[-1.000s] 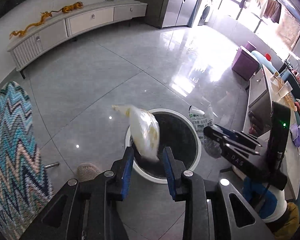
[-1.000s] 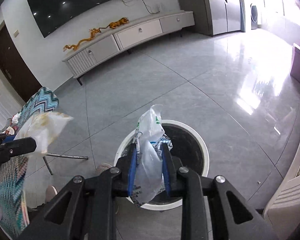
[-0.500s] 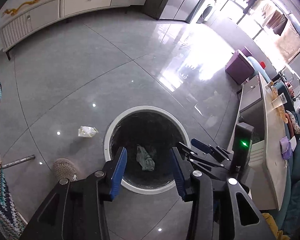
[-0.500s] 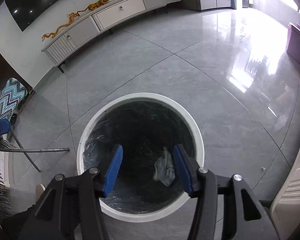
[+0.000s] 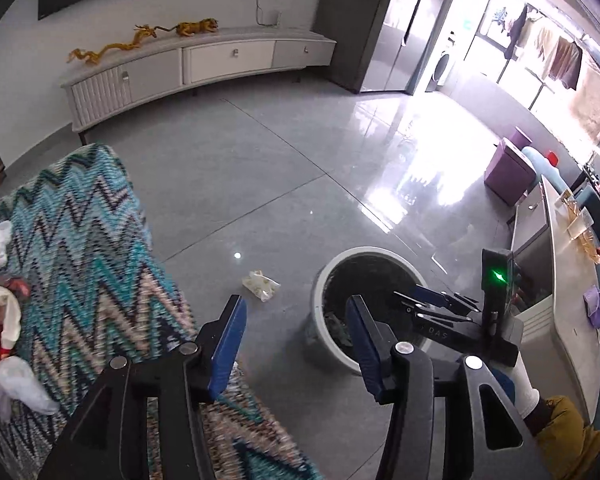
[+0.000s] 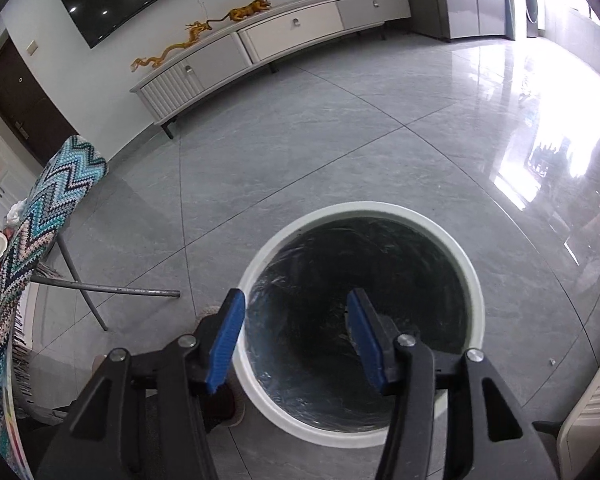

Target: Collect trash

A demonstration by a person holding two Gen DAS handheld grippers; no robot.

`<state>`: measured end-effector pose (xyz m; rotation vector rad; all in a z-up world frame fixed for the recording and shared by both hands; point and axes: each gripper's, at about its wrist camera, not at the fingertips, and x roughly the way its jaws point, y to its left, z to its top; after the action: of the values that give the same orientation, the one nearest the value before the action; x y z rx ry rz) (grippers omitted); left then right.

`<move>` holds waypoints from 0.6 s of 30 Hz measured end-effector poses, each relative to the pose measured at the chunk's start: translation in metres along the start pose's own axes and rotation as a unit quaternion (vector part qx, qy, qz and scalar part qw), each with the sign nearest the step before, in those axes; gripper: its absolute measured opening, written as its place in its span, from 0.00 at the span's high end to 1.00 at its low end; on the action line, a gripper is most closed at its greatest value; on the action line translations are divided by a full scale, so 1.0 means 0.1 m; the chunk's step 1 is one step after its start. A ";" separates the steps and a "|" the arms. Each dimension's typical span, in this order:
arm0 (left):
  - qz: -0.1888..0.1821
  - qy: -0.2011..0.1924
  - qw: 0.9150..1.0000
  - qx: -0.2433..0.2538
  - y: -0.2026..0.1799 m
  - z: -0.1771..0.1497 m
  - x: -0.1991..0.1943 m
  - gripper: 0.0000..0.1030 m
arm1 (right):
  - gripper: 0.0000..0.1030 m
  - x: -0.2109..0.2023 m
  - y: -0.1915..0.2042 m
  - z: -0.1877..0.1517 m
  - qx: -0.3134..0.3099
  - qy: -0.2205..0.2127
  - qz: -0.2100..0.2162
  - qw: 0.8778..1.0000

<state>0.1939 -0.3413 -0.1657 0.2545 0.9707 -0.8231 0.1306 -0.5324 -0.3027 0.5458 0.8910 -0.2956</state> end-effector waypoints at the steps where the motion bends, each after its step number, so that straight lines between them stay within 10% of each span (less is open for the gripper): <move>1: 0.015 -0.007 1.000 -0.004 0.09 -0.04 -0.05 0.49 | 0.50 0.08 0.10 0.04 -0.007 0.005 0.007 1.000; 18: 0.141 -0.068 0.988 -0.014 0.69 -0.50 -0.15 0.49 | 0.48 2.62 1.18 0.48 -0.046 0.116 -0.009 0.992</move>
<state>0.2074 -0.2599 -0.1923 0.3010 0.7961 -0.5598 0.3739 -0.4676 -0.4499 0.4931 1.1288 -0.2092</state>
